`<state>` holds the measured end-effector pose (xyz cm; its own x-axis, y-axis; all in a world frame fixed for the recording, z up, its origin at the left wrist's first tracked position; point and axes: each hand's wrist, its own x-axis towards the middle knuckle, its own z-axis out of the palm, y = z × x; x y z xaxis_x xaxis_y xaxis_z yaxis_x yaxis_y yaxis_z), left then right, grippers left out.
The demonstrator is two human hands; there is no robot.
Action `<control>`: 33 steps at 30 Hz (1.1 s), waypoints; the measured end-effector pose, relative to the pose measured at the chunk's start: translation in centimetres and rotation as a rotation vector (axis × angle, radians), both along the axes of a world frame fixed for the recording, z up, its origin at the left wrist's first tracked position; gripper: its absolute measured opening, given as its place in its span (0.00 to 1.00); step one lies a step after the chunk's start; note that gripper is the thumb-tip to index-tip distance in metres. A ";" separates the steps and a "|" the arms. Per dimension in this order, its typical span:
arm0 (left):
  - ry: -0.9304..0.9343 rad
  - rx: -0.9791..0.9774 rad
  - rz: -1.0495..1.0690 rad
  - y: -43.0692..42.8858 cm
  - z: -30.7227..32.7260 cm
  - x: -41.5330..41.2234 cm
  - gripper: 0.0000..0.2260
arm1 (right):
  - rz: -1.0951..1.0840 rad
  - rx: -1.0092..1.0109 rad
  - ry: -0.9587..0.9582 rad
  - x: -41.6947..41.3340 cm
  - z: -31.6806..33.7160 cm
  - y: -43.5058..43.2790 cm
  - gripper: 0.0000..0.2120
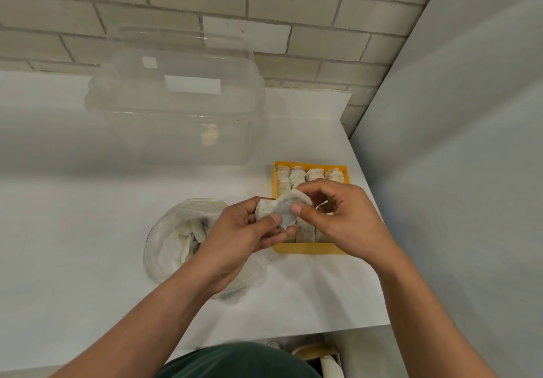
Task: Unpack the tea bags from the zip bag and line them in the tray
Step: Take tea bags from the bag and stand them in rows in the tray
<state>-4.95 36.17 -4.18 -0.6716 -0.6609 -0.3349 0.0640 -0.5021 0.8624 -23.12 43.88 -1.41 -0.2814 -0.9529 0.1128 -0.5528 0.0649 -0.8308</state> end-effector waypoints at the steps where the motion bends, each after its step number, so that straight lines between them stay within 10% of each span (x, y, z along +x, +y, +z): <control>1: -0.007 -0.001 0.004 0.0 0.0 0.0 0.09 | -0.008 -0.034 0.019 0.1 0.0 0.0 0.07; 7: 0.073 0.203 0.062 -0.2 0.6 -0.2 0.10 | -0.101 -0.572 0.543 1.2 -1.1 0.6 0.07; 13: 0.153 0.144 0.013 -0.1 0.9 -0.1 0.08 | 0.028 -0.560 0.819 1.7 -3.0 1.4 0.06; 26: -0.002 -0.189 0.054 0.4 1.0 -0.2 0.07 | 0.024 -0.105 -0.045 0.8 0.3 0.6 0.21; 33: 0.032 -0.099 0.019 0.5 1.0 0.1 0.08 | -0.111 -0.099 -0.168 1.3 0.6 0.2 0.05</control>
<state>-4.84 36.69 -3.17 -0.6679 -0.7025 -0.2458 0.1010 -0.4127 0.9052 -21.87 44.06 -0.85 -0.4067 -0.9017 0.1470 -0.4002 0.0312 -0.9159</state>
